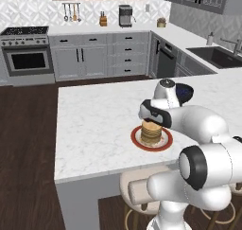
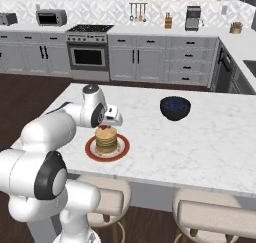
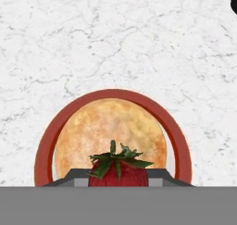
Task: Take the strawberry from the fridge and place it on top of the pancake, located on the dining counter.
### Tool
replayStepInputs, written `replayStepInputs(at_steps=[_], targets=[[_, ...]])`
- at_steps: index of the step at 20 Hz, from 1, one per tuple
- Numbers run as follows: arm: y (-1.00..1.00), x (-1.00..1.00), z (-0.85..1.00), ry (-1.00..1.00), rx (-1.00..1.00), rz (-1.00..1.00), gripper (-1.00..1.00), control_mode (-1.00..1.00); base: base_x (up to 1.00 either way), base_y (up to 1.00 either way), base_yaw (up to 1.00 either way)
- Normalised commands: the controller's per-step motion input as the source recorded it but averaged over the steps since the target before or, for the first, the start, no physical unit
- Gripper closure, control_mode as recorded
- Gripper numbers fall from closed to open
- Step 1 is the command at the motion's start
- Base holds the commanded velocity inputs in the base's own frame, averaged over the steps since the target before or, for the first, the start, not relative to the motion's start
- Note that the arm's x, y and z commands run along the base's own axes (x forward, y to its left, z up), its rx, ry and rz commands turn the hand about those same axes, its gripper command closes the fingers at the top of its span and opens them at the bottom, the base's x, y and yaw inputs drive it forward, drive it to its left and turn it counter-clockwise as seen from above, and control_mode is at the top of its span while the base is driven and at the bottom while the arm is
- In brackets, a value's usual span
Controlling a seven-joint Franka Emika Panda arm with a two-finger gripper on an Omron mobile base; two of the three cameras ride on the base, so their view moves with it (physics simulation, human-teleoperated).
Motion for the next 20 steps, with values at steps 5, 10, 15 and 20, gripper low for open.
replayStepInputs(at_steps=[5,10,15,20], targets=[[0.00,0.06,-0.20,0.02,0.00,0.00,1.00,-1.00,0.00,0.00,0.00],[0.00,0.10,-0.11,0.03,0.00,0.00,1.00,-1.00,0.00,0.00,0.00],[0.00,0.08,-0.03,0.00,0.00,0.00,1.00,-1.00,0.00,0.00,0.00],[0.00,0.00,-0.20,0.08,0.00,0.00,1.00,-1.00,0.00,0.00,0.00]])
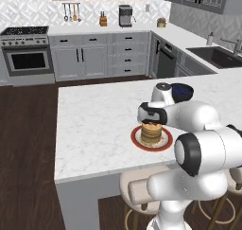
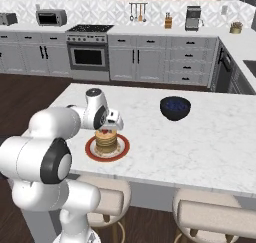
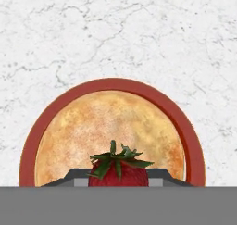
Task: Take the strawberry from the fridge and place it on top of the pancake, located on the dining counter.
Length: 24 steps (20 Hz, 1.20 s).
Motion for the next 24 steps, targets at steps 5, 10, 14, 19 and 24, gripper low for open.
replayStepInputs(at_steps=[5,10,14,19,24], targets=[[0.07,0.01,-0.19,0.01,0.00,0.00,1.00,-1.00,0.00,0.00,0.00],[0.00,0.00,-0.13,0.00,0.00,0.00,1.00,-1.00,0.00,0.00,0.00],[0.00,0.00,-0.05,0.00,0.00,0.00,1.00,-1.00,0.00,0.00,0.00],[0.00,0.00,0.00,0.00,0.00,0.00,1.00,-1.00,0.00,0.00,0.00],[0.00,0.00,0.00,0.01,0.00,0.00,1.00,-1.00,0.00,0.00,0.00]])
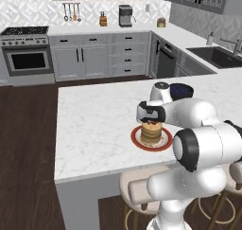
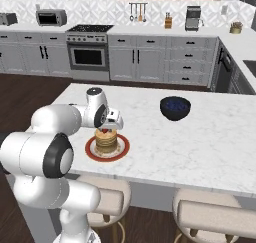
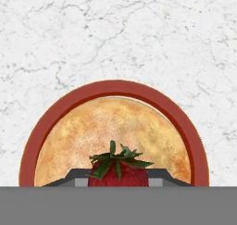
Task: Take the strawberry from the fridge and place it on top of the pancake, located on the dining counter.
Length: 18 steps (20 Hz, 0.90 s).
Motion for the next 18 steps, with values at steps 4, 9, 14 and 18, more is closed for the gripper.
replayStepInputs(at_steps=[4,9,14,18], targets=[[0.00,0.00,-0.06,0.02,0.00,0.00,1.00,-1.00,0.00,0.00,0.00],[0.00,0.00,-0.02,0.00,0.00,0.00,-1.00,-1.00,0.00,0.00,0.00],[0.00,0.00,0.00,0.00,0.00,0.00,-1.00,-1.00,0.00,0.00,0.00],[0.00,0.00,0.12,0.00,0.00,0.01,-1.00,-1.00,0.00,0.00,0.00]])
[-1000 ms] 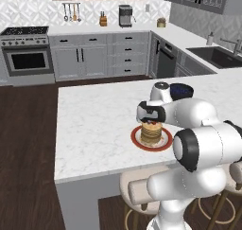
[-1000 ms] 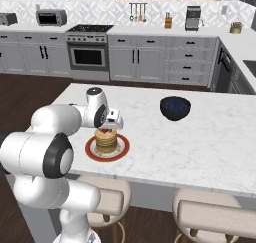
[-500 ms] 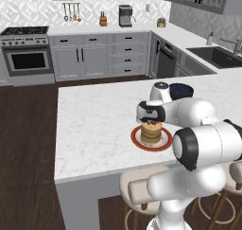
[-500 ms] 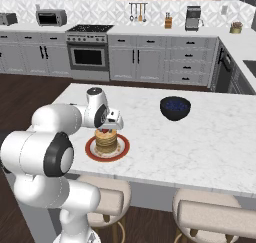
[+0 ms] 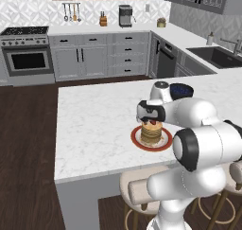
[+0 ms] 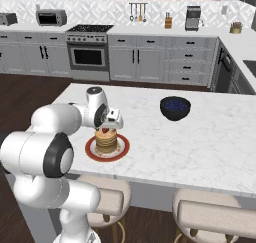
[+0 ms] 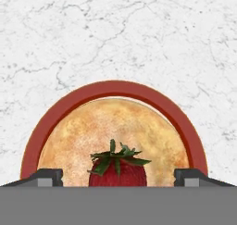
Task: Take the strawberry from the fridge and place it on top of the pancake, located on the dining counter.
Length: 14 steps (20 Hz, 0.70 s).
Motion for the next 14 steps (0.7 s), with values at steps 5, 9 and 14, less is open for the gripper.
replayStepInputs(at_steps=[5,9,14], targets=[[0.00,-0.03,0.46,0.00,-0.03,0.01,-1.00,-1.00,0.00,0.00,0.00],[0.06,-0.51,0.62,0.00,-0.08,0.00,-1.00,-1.00,0.00,0.00,0.00],[0.42,-1.00,0.50,0.00,-0.07,0.00,-1.00,-1.00,0.00,0.00,0.00]])
